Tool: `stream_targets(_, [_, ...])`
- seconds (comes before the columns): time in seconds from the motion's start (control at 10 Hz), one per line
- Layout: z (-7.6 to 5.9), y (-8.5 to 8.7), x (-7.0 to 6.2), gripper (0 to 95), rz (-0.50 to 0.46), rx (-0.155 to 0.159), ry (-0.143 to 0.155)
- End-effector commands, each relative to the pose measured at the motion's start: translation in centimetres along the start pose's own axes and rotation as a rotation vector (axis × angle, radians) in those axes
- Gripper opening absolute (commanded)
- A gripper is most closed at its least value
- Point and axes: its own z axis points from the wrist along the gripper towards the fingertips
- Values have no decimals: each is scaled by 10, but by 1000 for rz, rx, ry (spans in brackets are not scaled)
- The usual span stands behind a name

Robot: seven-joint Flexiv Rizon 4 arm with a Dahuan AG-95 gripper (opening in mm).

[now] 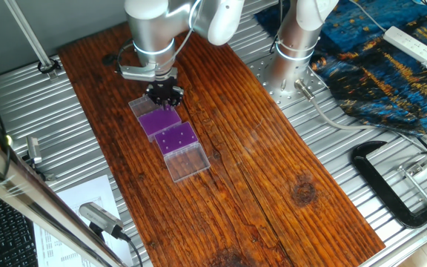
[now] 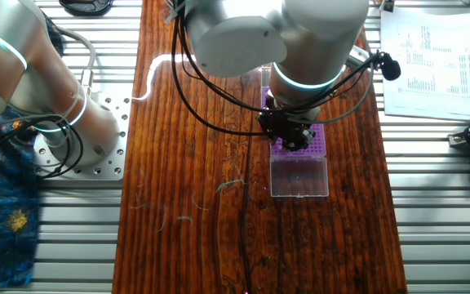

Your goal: Transfer all small pipette tips from one holder to another

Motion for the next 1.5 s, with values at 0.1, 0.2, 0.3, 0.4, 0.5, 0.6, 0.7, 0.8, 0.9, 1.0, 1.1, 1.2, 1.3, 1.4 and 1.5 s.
stream_targets(0.1, [0, 0, 0, 190, -1, -3, 2])
stream_targets(0.2, [0, 0, 0, 190, -4, -5, 3])
stream_targets(0.3, [0, 0, 0, 190, -6, -6, 5])
stream_targets(0.4, [0, 0, 0, 190, -3, -6, 6])
stream_targets(0.5, [0, 0, 0, 190, 1, -6, 5])
stream_targets(0.6, [0, 0, 0, 190, 3, -6, 5])
stream_targets(0.7, [0, 0, 0, 190, 5, -6, 5])
stream_targets(0.8, [0, 0, 0, 190, 9, -6, 5])
stream_targets(0.9, [0, 0, 0, 190, 9, -6, 6])
stream_targets(1.0, [0, 0, 0, 190, 9, -6, 6])
stream_targets(1.1, [0, 0, 0, 190, 9, -5, 6])
stream_targets(1.2, [0, 0, 0, 190, 10, -5, 7])
stream_targets(1.3, [0, 0, 1, 190, 8, -4, 7])
stream_targets(1.4, [-1, 0, 1, 190, 8, -4, 6])
stream_targets(1.5, [-2, -1, 4, 190, 9, -4, 6])
